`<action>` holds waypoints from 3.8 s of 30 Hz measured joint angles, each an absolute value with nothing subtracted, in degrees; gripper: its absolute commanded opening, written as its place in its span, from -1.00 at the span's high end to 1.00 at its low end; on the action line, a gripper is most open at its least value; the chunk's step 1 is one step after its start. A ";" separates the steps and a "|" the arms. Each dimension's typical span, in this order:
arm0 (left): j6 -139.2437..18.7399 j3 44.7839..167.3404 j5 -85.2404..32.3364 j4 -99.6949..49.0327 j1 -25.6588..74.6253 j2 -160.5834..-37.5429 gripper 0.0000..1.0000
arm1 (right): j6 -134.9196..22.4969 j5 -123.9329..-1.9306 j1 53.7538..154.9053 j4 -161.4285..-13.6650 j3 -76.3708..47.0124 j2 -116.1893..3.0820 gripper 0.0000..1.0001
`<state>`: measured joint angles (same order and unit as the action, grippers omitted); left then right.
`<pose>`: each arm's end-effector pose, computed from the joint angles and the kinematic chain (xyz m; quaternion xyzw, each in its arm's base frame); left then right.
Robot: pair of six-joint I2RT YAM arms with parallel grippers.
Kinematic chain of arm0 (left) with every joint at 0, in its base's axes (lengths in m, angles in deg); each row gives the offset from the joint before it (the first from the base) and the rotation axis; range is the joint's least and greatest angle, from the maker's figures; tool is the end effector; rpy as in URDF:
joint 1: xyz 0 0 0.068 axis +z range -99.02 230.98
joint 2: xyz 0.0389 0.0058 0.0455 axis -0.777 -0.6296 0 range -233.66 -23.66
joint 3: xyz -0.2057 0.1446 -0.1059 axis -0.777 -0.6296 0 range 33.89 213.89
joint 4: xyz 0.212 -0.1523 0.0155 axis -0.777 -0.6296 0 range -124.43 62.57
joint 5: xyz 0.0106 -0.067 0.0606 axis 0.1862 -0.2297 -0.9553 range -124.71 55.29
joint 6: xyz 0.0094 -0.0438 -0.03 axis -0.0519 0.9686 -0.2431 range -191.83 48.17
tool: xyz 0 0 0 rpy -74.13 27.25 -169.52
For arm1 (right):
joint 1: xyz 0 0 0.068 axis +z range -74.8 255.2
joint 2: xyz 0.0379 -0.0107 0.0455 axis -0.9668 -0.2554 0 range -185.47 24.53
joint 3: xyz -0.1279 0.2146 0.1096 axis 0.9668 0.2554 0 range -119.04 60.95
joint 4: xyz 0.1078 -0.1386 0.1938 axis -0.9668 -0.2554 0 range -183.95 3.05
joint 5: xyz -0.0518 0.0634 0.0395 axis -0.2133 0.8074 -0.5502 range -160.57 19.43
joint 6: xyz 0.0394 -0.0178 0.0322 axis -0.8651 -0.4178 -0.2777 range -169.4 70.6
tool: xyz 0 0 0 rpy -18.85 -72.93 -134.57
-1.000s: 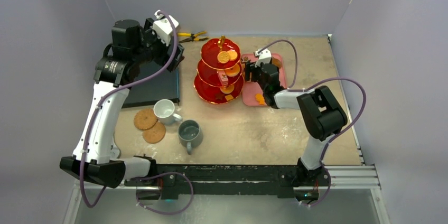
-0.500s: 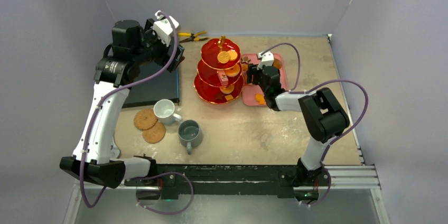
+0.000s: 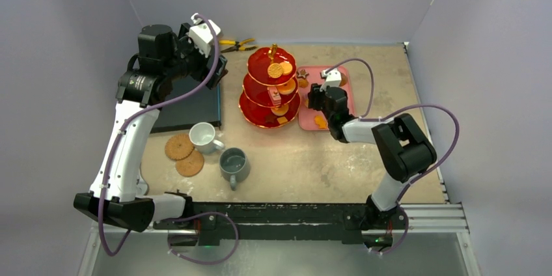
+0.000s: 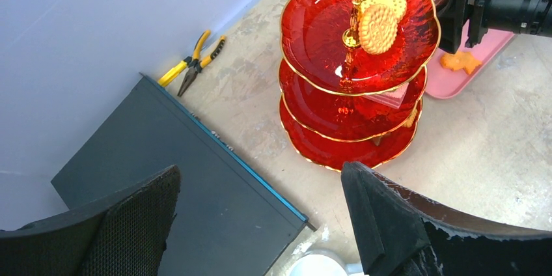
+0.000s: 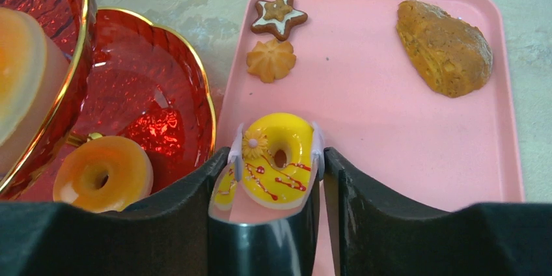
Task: Serve the afternoon tea
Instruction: Pick up the desert from the tray, then place the desert on the desert table, then pick up the desert from the tray.
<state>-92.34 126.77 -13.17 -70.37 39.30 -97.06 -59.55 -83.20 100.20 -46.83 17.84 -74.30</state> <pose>0.2460 -0.0642 0.4622 0.3262 0.7607 -0.1143 0.5493 0.3231 0.1420 0.1765 -0.0363 0.7936 0.0980 0.5993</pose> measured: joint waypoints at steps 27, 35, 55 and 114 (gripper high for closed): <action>-91.91 125.38 -11.91 -68.19 39.30 -97.65 -0.80 | -61.52 -86.10 110.36 -46.29 23.15 -63.68 0.17; -91.89 125.38 -11.67 -68.19 39.30 -97.65 -0.79 | -63.37 -85.71 110.34 -42.59 23.44 -66.17 -0.15; -91.84 125.38 -10.86 -67.73 39.30 -97.72 -0.77 | -64.18 -84.57 110.34 -42.88 25.58 -61.58 -0.35; -91.91 126.97 -10.68 -68.67 39.30 -99.66 -0.63 | -58.46 -81.47 97.27 -43.10 1.23 -90.10 -0.13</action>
<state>-91.91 126.97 -10.68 -68.67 39.30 -99.66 -58.46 -81.47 97.27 -43.10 1.23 -90.10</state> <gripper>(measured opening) 0.819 0.581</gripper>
